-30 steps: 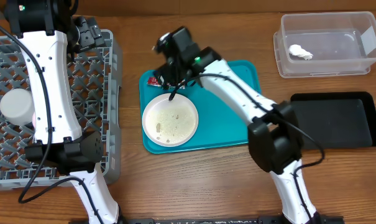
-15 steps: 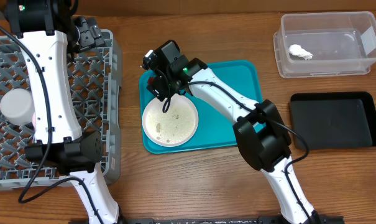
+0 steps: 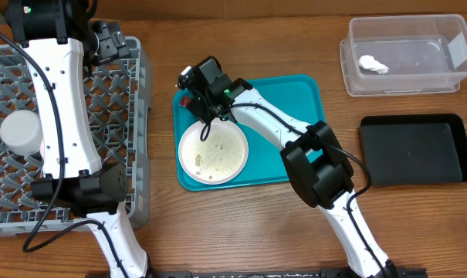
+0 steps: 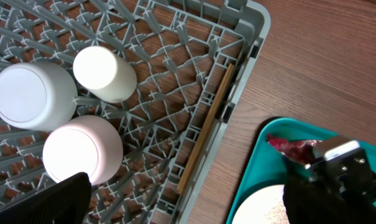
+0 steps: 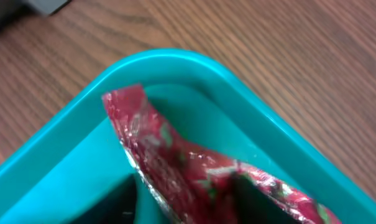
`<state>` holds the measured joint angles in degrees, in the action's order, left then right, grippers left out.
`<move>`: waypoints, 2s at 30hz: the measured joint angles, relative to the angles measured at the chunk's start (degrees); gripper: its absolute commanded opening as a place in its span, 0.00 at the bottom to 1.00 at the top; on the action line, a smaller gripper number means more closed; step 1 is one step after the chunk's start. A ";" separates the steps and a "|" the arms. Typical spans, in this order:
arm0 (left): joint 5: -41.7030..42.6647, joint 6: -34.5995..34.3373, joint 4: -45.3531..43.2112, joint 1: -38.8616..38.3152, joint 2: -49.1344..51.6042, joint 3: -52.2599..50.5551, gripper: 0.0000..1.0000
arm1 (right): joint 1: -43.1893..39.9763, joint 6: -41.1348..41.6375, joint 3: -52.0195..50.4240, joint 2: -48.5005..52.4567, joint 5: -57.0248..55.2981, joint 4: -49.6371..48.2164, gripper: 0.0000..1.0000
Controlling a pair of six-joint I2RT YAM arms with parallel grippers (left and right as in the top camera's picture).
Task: Sort waste into correct bins and load items into the dishwasher
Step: 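Return the right gripper to the tray and grasp the red wrapper, then carry the red wrapper to the clear plastic bin and drop it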
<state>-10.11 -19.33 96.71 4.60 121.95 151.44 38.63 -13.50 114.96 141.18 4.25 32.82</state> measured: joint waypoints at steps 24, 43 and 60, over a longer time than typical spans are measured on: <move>0.00 0.00 -0.02 0.00 0.00 0.00 1.00 | -14.21 11.15 13.84 -12.92 -39.08 4.15 0.04; 0.00 0.00 0.00 0.00 0.00 0.00 1.00 | -50.18 28.17 10.40 -12.81 -9.03 10.86 1.00; 0.00 0.00 -0.02 0.00 0.00 0.00 1.00 | -49.86 35.47 9.03 -31.06 -0.31 18.86 1.00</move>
<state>-10.11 -19.33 96.68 4.60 121.95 151.44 -11.22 21.98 123.98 110.13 3.95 51.68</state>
